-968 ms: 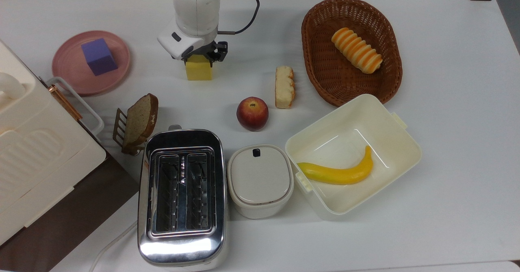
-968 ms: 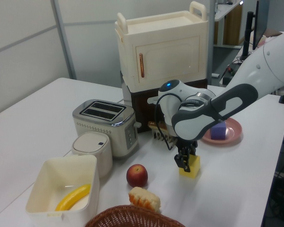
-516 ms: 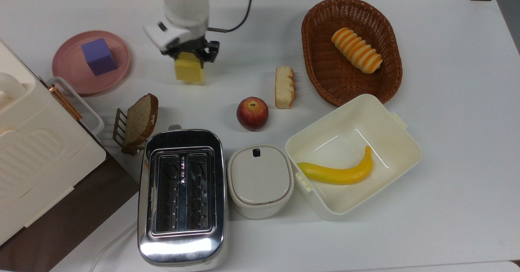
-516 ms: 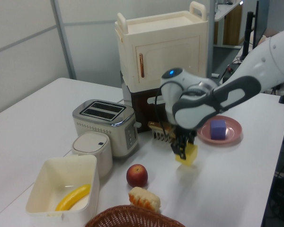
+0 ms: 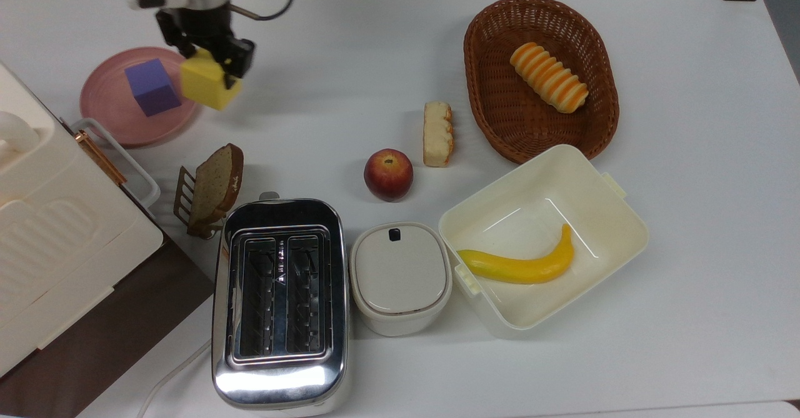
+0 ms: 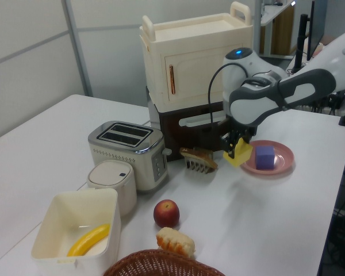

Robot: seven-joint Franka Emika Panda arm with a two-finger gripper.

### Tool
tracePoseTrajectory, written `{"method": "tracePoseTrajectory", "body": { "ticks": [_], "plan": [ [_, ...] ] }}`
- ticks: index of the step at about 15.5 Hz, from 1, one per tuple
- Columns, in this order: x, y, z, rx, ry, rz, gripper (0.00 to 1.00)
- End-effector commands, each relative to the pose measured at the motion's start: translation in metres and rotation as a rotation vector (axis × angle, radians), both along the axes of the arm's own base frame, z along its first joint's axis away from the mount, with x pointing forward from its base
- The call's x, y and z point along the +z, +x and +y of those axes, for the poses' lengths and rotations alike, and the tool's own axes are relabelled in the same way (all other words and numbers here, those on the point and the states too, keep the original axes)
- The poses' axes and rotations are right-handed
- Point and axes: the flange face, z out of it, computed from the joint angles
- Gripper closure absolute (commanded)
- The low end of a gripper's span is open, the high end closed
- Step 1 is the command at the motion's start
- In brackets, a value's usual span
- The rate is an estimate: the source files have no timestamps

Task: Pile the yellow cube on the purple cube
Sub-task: 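Lift the yellow cube and carry it over the purple cube, then lower the yellow cube onto the purple cube on the pink plate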

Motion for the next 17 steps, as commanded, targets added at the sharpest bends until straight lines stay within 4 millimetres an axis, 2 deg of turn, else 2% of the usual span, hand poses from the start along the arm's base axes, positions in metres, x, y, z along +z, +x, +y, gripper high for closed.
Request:
{"method": "tracePoseTrajectory", "body": {
  "ticks": [1,4,6,8,11,17],
  "plan": [
    [-0.001,-0.014,-0.042,-0.101,-0.023,-0.064,0.76],
    [-0.003,-0.027,-0.081,-0.164,-0.030,-0.081,0.76],
    [-0.002,-0.036,-0.097,-0.185,-0.030,-0.073,0.76],
    [0.007,-0.037,-0.102,-0.127,-0.015,-0.022,0.83],
    [0.026,-0.039,-0.101,-0.120,0.067,0.082,0.84],
    [0.013,-0.037,-0.101,-0.114,0.095,0.115,0.84]
  ]
}}
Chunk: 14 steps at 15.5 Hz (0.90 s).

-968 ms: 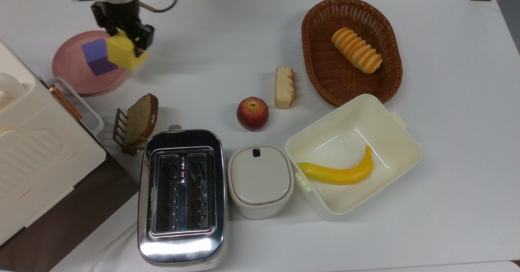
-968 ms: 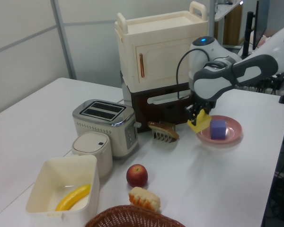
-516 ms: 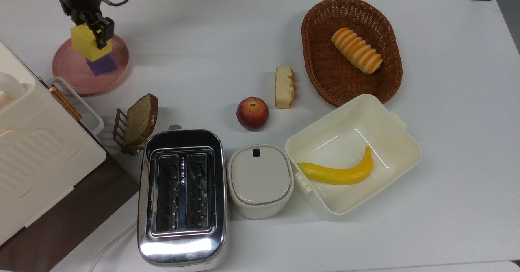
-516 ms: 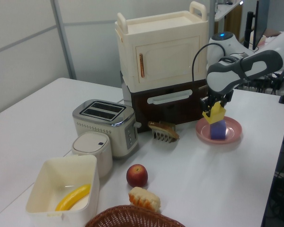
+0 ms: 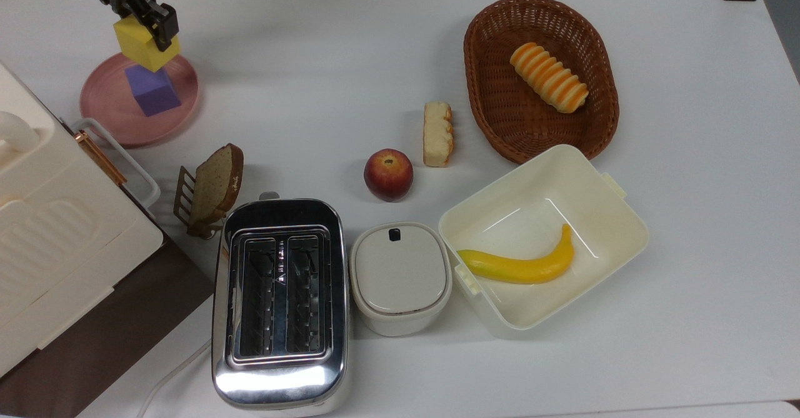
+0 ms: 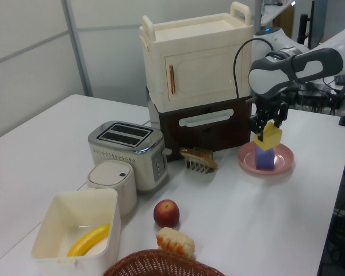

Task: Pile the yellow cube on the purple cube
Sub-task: 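Lower the yellow cube onto the purple cube on the pink plate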

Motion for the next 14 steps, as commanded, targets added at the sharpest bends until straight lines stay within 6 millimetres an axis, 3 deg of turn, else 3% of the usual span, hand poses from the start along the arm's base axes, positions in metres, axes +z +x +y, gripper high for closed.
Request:
{"method": "tracePoseTrajectory", "body": {
  "ticks": [1,4,14],
  "plan": [
    [-0.010,0.003,0.001,0.018,0.029,0.020,0.84],
    [-0.014,0.012,-0.007,0.007,0.027,0.019,0.84],
    [-0.020,0.010,-0.035,-0.041,0.032,-0.021,0.84]
  ]
}}
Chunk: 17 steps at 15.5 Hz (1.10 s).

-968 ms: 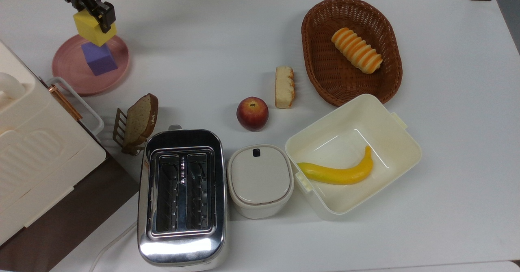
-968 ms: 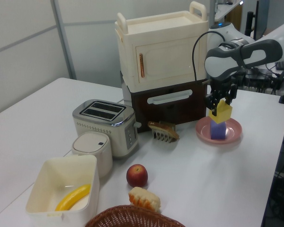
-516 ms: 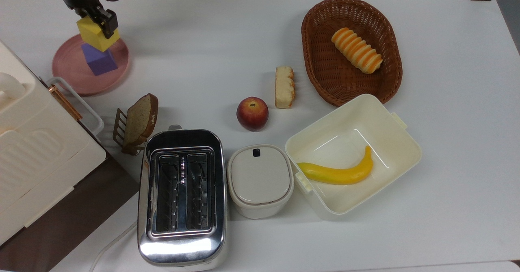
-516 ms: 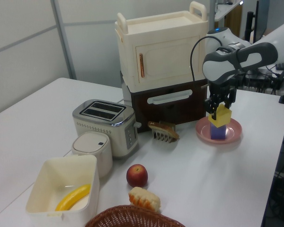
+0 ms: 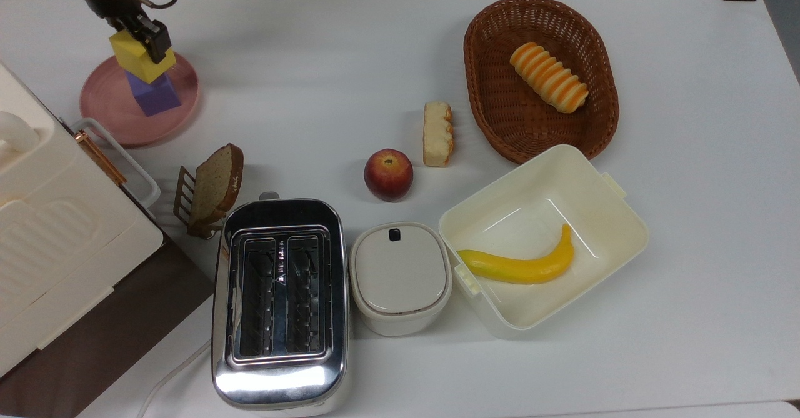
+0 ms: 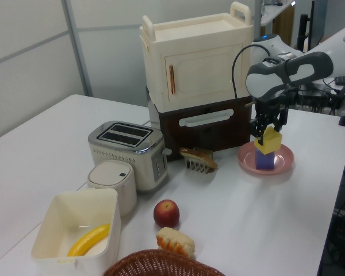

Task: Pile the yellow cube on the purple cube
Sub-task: 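Lower the yellow cube onto the purple cube on the pink plate, then open the gripper to release the yellow cube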

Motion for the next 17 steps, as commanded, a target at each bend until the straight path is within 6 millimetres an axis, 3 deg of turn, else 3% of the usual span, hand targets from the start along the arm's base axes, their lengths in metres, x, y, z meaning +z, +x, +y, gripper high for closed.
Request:
{"method": "tracePoseTrajectory", "body": {
  "ticks": [1,10,11,13,14,17],
  "plan": [
    [-0.003,0.003,-0.014,-0.001,0.013,-0.032,0.84],
    [-0.012,0.006,-0.014,0.003,0.019,-0.019,0.83],
    [-0.012,0.006,-0.014,0.003,0.019,-0.019,0.73],
    [-0.013,0.006,-0.013,-0.003,0.020,-0.019,0.08],
    [-0.013,0.007,-0.012,0.001,0.018,-0.016,0.00],
    [-0.013,0.007,-0.011,0.003,0.016,-0.016,0.00]
  ]
}}
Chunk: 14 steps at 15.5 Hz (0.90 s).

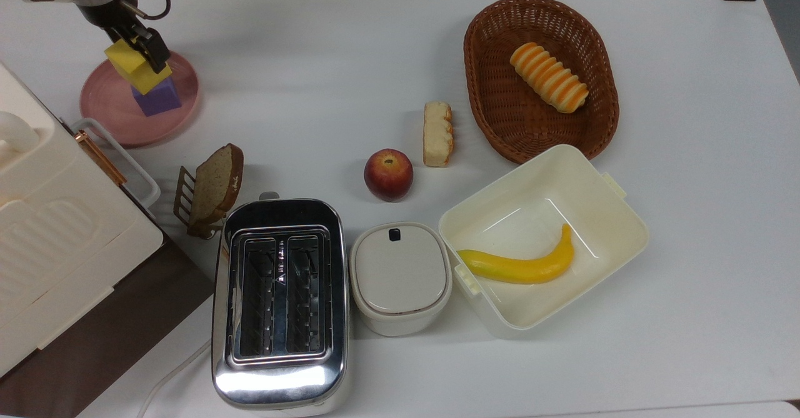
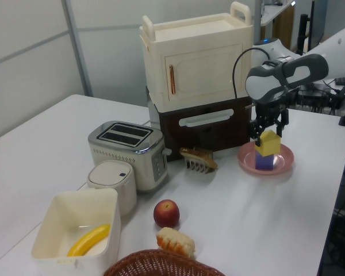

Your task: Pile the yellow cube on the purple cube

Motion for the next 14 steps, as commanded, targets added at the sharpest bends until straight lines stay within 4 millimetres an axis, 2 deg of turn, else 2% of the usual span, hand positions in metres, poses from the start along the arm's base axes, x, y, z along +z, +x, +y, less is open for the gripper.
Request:
{"method": "tracePoseTrajectory", "body": {
  "ticks": [1,5,8,12,14],
  "plan": [
    [0.003,0.004,0.001,0.020,0.006,-0.020,0.00],
    [0.010,0.006,0.005,0.023,0.002,-0.030,0.00],
    [0.040,0.003,0.013,0.003,-0.020,-0.065,0.00],
    [0.078,0.002,0.035,-0.027,-0.060,-0.092,0.00],
    [0.105,0.017,0.057,-0.032,-0.073,-0.127,0.00]
  ]
}}
